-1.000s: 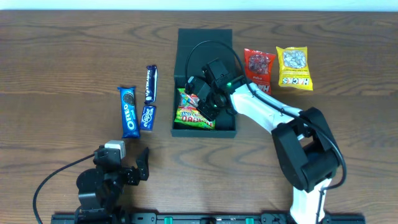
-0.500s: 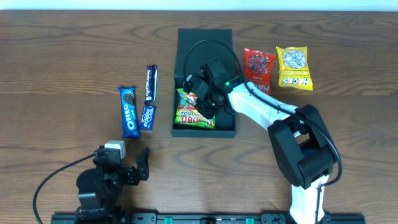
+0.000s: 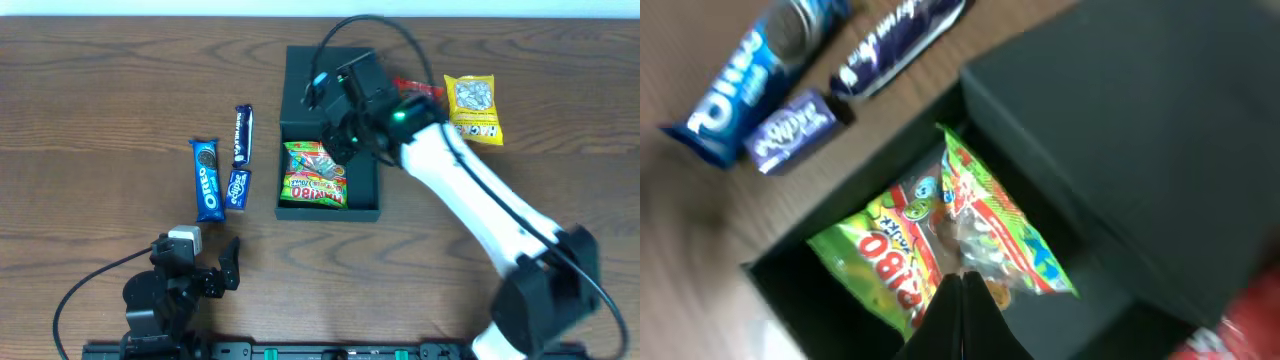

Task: Pack container
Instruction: 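Press the Haribo bag flat in the box with the right gripper, then raise the right gripper and reach the left gripper to the Oreo pack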

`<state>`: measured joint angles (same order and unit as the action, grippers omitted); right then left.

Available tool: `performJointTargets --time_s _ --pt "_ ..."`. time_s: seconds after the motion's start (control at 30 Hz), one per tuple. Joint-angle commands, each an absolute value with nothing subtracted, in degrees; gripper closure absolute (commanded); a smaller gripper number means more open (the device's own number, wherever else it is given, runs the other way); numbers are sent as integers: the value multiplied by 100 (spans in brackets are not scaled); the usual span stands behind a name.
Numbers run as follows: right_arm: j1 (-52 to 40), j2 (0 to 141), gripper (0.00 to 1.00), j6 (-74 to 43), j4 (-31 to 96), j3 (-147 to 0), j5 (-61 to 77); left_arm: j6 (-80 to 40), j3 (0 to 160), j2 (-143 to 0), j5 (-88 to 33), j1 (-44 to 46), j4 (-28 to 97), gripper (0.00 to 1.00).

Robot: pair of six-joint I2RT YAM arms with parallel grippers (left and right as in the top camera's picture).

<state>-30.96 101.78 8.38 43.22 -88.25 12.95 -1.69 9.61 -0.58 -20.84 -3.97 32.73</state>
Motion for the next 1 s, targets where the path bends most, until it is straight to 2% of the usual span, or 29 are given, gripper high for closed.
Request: performJointTargets --time_s 0.0,0.13,0.17,0.23,0.3,0.33,0.37,0.7,0.97 --pt "-2991 9911 99 515 4580 -8844 1203 -215 888 -21 -2143 -410 3253 5" --pt "-2963 9607 99 515 4873 -8844 1203 -215 888 -21 -2143 -410 3253 5" --pt "-2963 9561 95 515 4930 -8844 1203 -215 888 -23 -2143 -410 3253 5" --pt "-2965 9489 66 513 5052 -8844 1227 -215 888 -21 -2143 -410 3253 5" --pt "-2965 9461 21 517 5214 -8844 1225 -209 888 -21 -1977 -410 3253 5" --pt "-2965 9461 3 517 5295 -8844 1225 -211 888 -21 -1833 -410 3253 5" --pt "-2965 9461 1 515 5365 -8844 1232 -215 888 -21 -1726 -410 3256 5" --pt "-2965 9461 1 517 5675 -8844 1503 -346 888 -21 -1857 -410 3181 5" --pt "-2954 9461 1 523 5540 -8844 1461 -1035 917 -202 -1905 -412 2193 5"
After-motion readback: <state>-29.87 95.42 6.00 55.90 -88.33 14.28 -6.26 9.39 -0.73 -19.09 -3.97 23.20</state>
